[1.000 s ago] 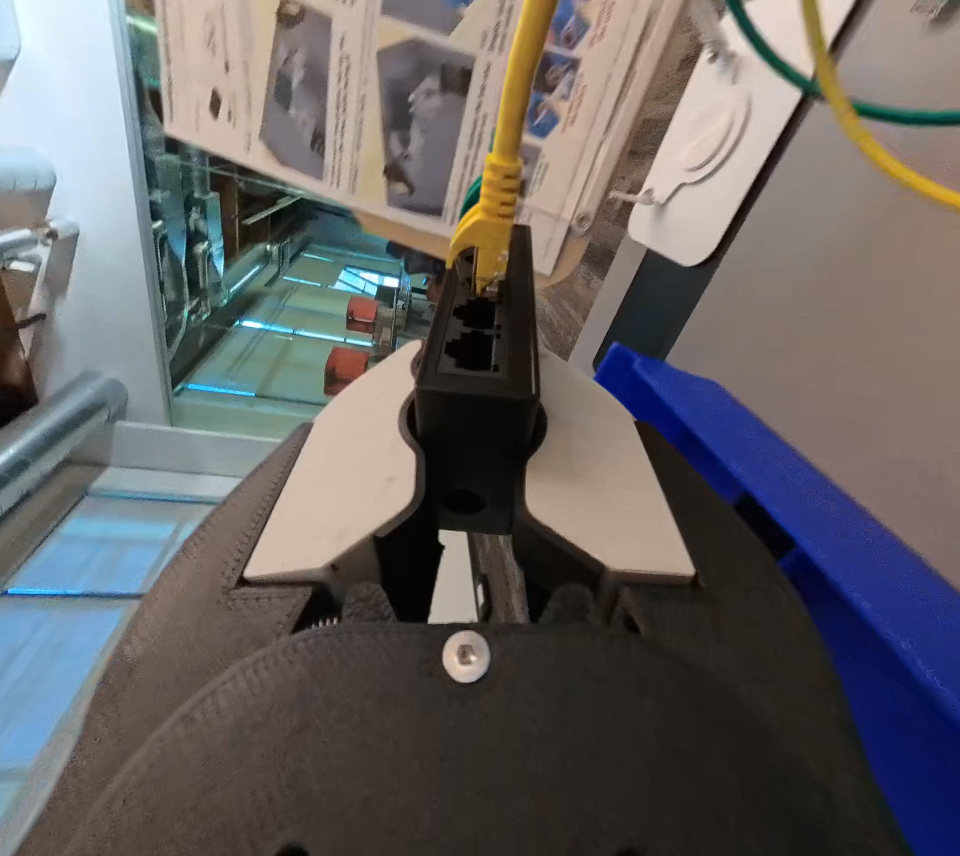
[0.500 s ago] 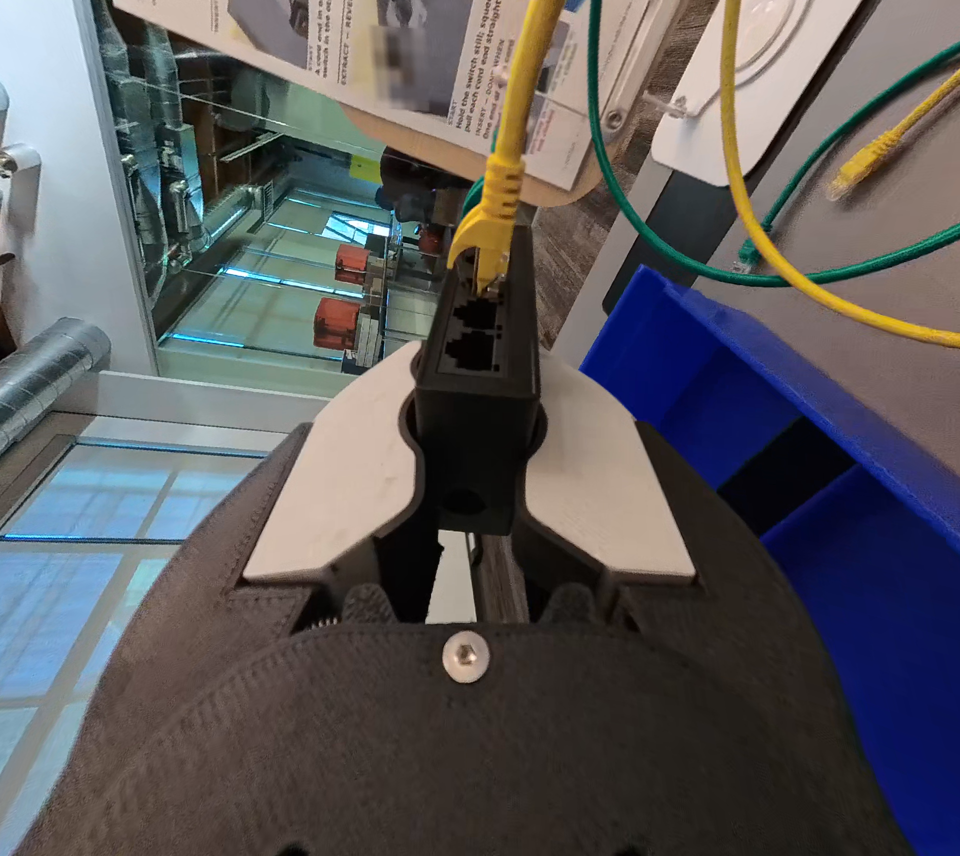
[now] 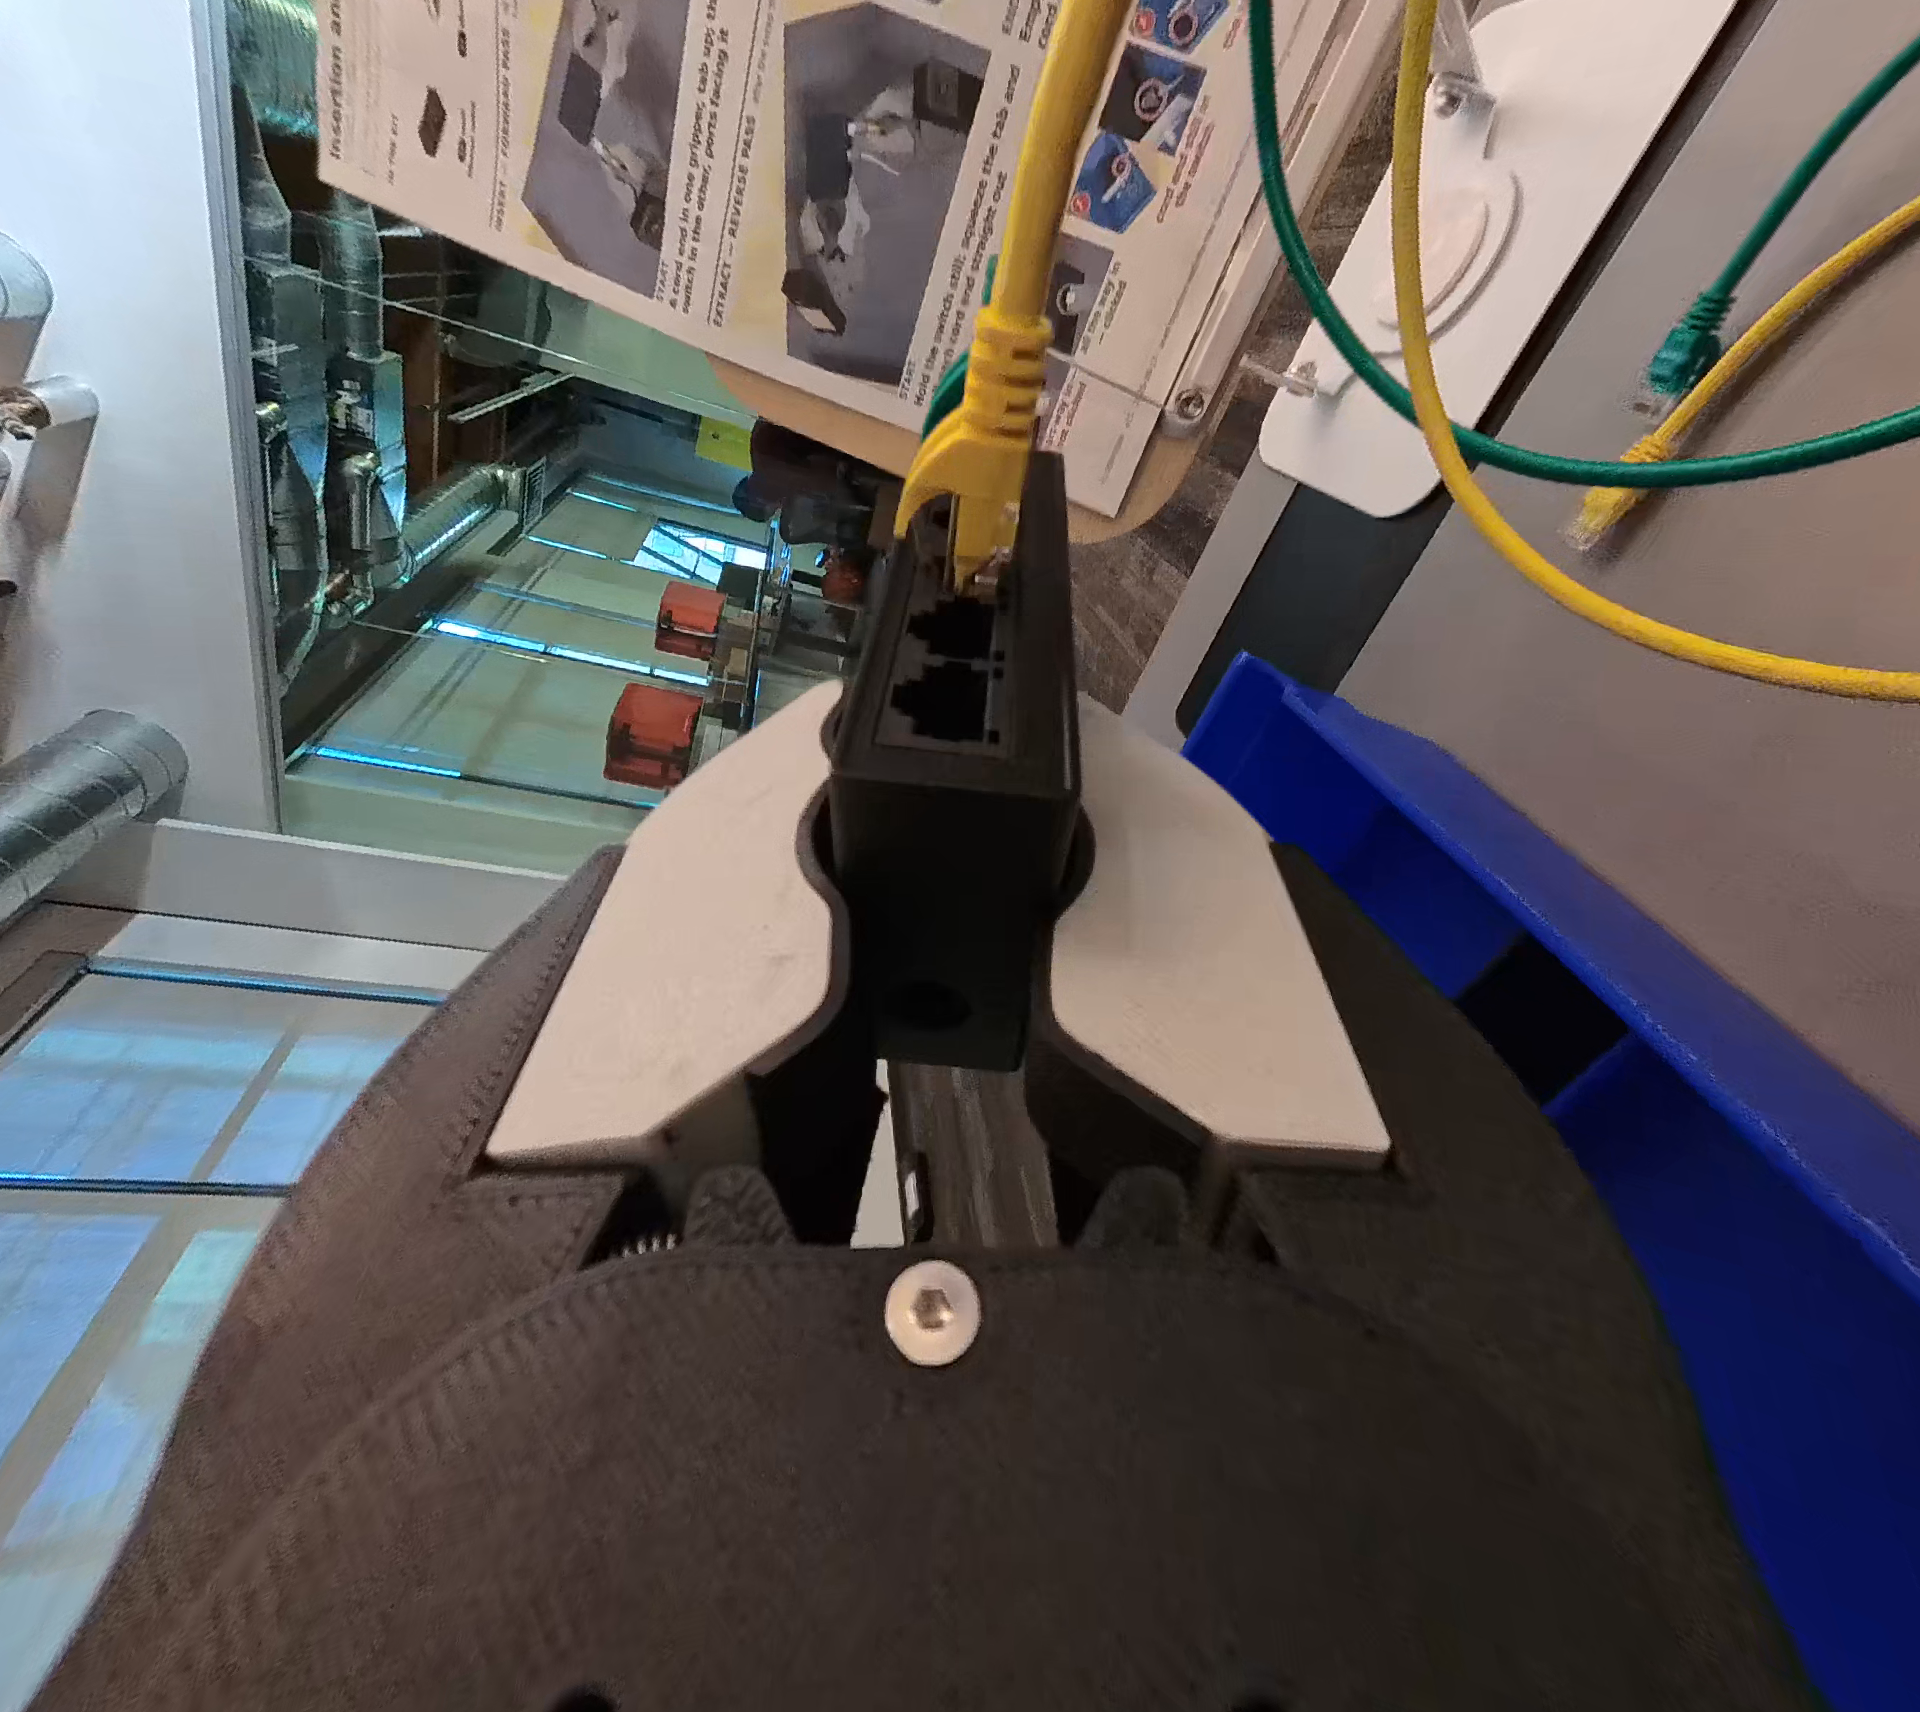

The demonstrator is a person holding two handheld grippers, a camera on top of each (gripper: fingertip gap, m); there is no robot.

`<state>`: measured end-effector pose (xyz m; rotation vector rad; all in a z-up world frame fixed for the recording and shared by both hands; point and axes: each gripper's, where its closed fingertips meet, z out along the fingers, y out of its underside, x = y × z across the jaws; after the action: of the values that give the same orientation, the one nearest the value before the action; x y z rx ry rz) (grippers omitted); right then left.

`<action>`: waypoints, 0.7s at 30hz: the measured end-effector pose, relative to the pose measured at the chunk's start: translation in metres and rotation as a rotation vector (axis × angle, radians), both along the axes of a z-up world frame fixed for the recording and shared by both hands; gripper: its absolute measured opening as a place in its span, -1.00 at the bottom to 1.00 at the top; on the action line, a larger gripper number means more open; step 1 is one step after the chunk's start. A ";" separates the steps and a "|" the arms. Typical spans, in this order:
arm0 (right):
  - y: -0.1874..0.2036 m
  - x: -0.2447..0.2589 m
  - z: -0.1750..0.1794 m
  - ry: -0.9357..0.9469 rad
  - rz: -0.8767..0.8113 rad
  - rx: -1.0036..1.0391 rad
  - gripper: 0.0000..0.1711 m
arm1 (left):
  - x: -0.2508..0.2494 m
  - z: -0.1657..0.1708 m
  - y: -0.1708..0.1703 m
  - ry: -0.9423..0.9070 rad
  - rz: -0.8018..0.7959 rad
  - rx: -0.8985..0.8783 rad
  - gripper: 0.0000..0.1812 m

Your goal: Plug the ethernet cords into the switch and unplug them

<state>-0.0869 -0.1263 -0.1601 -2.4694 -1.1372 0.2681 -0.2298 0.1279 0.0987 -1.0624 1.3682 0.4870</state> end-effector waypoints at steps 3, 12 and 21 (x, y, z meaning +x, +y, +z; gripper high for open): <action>0.004 -0.003 0.000 0.069 -0.080 0.021 -0.88 | 0.004 0.002 -0.006 -0.005 -0.022 0.006 -0.65; -0.001 -0.053 0.094 0.885 -0.169 0.022 -0.91 | 0.006 0.008 -0.013 -0.034 -0.054 0.003 -0.65; -0.055 0.013 0.297 1.294 -0.122 0.413 -0.92 | -0.005 0.014 -0.009 -0.077 -0.042 -0.009 -0.65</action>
<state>-0.0742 -0.1818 0.1371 -1.4368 -0.3822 1.2051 -0.2352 0.1192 0.1126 -1.0476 1.3234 0.4056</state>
